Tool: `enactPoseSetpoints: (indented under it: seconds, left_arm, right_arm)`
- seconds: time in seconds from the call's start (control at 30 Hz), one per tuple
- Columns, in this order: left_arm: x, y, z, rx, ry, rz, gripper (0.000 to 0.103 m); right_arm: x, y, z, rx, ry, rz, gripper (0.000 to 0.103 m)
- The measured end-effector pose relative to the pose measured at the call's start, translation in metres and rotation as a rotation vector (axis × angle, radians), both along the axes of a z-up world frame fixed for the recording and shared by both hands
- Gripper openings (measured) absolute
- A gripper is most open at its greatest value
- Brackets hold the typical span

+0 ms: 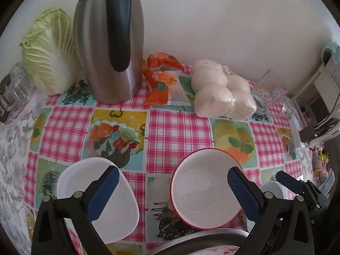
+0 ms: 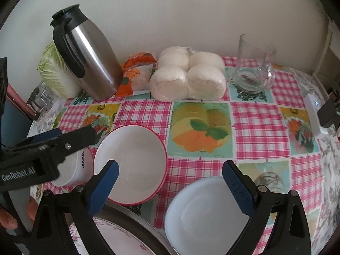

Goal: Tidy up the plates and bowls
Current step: 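Close both grippers on the rim of the red-rimmed bowl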

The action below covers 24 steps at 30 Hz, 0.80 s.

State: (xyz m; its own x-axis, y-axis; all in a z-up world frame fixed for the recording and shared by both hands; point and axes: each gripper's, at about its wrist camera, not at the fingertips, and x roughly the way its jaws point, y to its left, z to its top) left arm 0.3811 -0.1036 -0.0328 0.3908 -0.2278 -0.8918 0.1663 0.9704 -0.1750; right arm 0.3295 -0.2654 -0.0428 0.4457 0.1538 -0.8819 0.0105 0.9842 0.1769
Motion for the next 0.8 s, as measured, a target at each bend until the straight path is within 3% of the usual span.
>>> enactPoseSetpoints:
  seconds: [0.1, 0.13, 0.27, 0.33, 0.63, 0.8]
  left_arm:
    - [0.004, -0.004, -0.006, 0.011, 0.021, -0.009, 0.098]
    - [0.005, -0.004, -0.008, 0.008, 0.029, -0.014, 0.09]
    - [0.008, -0.008, -0.016, 0.014, 0.062, -0.024, 0.078]
    - [0.008, -0.011, -0.02, 0.022, 0.071, -0.036, 0.073]
    - [0.013, -0.018, -0.041, 0.044, 0.153, -0.048, 0.037]
    - [0.011, -0.025, -0.052, 0.06, 0.18, -0.075, 0.024]
  right_arm:
    - [0.005, 0.004, -0.006, -0.016, 0.015, 0.016, 0.086]
    - [0.006, 0.005, -0.008, -0.017, 0.019, 0.019, 0.082]
    - [0.01, 0.007, -0.016, -0.012, 0.041, 0.026, 0.072]
    - [0.012, 0.009, -0.018, -0.012, 0.05, 0.033, 0.055]
    - [0.018, 0.01, -0.032, -0.001, 0.093, 0.041, 0.018]
    - [0.02, 0.013, -0.038, -0.002, 0.12, 0.055, 0.011]
